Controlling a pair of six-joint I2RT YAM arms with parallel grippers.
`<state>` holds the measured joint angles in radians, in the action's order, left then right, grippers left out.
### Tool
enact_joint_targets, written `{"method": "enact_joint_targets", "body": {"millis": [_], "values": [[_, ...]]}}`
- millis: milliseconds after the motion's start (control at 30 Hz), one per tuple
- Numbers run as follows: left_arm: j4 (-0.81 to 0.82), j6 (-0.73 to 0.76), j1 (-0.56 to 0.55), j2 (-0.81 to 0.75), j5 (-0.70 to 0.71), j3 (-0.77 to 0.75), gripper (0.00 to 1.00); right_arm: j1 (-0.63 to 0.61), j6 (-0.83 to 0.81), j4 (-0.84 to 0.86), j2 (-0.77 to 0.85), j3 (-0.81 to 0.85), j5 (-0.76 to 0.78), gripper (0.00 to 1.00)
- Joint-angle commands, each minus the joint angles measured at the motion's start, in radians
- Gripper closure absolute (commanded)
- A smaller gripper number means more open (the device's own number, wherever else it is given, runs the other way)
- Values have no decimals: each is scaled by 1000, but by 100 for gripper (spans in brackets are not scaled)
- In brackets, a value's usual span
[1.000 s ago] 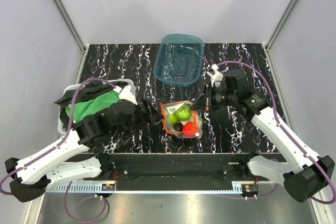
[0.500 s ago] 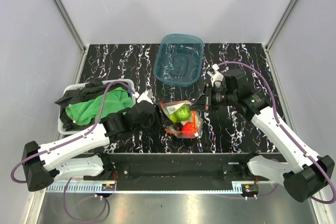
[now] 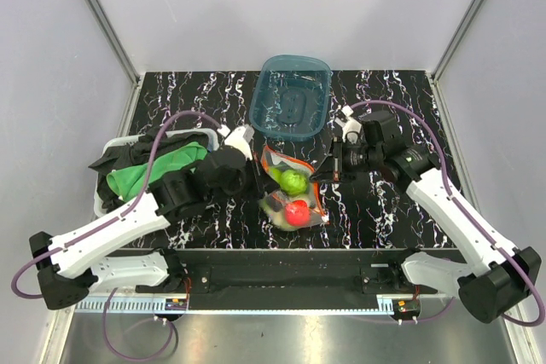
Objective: Open the zip-top bag and remove the fake food
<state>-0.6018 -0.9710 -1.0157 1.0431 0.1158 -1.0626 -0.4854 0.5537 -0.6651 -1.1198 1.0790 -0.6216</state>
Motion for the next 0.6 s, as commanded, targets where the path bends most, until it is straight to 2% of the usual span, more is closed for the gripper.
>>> {"method": "enact_joint_targets", "body": {"millis": [0,100,200,333,367,433,467,567], "values": [[-16,146,34,0,-17,-109,100,-8,-18,-33,-34,74,-20,98],[-36,184,107,5,-99,-116,100,-9,9,-18,-66,90,-33,97],[-24,236,152,21,-142,-76,100,-9,17,19,-89,52,-11,91],[36,250,212,72,-281,-39,100,-8,8,-27,-113,12,55,80],[46,253,213,78,-294,-37,100,-9,-12,-45,-117,12,75,74],[77,275,213,95,-330,-36,100,-7,-43,-103,-123,28,134,67],[114,287,213,100,-347,-33,100,-7,-78,-132,-124,45,163,59],[178,298,215,115,-401,-36,100,-8,-150,-246,-127,127,305,50]]}}
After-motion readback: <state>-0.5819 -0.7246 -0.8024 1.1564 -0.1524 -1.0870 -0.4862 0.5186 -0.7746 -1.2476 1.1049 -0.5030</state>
